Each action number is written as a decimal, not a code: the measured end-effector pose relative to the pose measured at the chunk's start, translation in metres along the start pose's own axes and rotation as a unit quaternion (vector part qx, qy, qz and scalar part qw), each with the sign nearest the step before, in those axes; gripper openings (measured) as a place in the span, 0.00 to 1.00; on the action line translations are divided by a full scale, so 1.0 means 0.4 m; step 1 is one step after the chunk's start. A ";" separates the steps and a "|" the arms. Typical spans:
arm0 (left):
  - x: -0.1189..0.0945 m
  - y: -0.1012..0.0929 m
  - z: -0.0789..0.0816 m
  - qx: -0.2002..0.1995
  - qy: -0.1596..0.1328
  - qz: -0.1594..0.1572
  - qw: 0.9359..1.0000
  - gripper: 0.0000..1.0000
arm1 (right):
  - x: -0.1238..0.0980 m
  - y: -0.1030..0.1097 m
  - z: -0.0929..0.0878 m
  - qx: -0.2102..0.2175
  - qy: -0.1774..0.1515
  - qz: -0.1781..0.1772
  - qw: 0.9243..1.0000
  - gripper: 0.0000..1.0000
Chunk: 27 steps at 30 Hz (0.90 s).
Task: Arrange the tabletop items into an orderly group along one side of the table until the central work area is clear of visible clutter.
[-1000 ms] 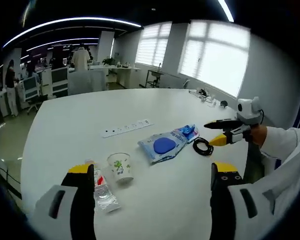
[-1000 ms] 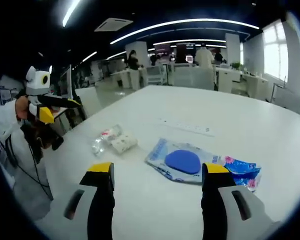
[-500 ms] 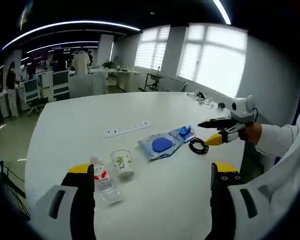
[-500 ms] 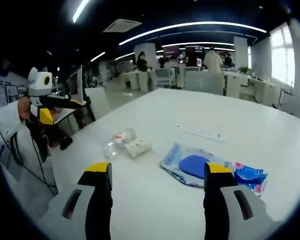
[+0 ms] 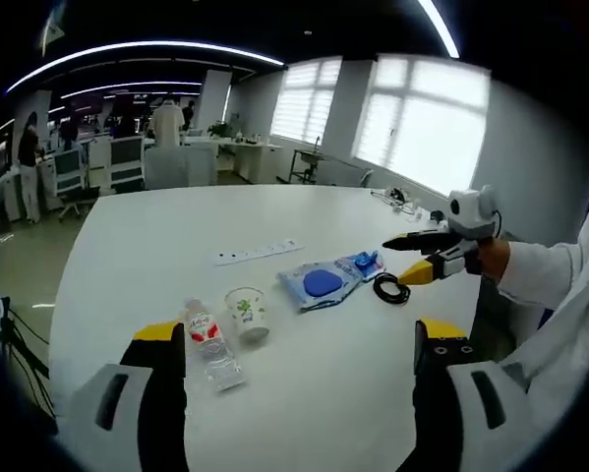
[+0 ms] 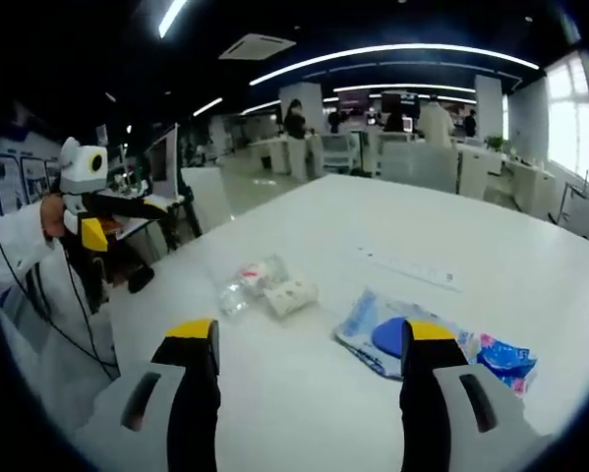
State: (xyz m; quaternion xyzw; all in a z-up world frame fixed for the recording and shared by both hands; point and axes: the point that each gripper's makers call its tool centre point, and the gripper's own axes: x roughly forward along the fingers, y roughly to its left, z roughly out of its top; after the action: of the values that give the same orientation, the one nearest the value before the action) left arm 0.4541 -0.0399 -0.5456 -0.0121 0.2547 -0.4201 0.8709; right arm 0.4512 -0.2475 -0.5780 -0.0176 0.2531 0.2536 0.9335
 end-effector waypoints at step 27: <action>0.008 0.085 -0.066 -0.043 0.002 0.017 0.999 0.99 | 0.193 0.033 0.033 -0.044 0.031 0.069 0.996 0.74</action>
State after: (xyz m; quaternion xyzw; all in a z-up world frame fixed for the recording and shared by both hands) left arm 0.4684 -0.0151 -0.5778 -0.0448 0.2743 -0.3943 0.8759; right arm 0.5083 -0.1981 -0.6022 -0.0493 0.2711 0.3277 0.9037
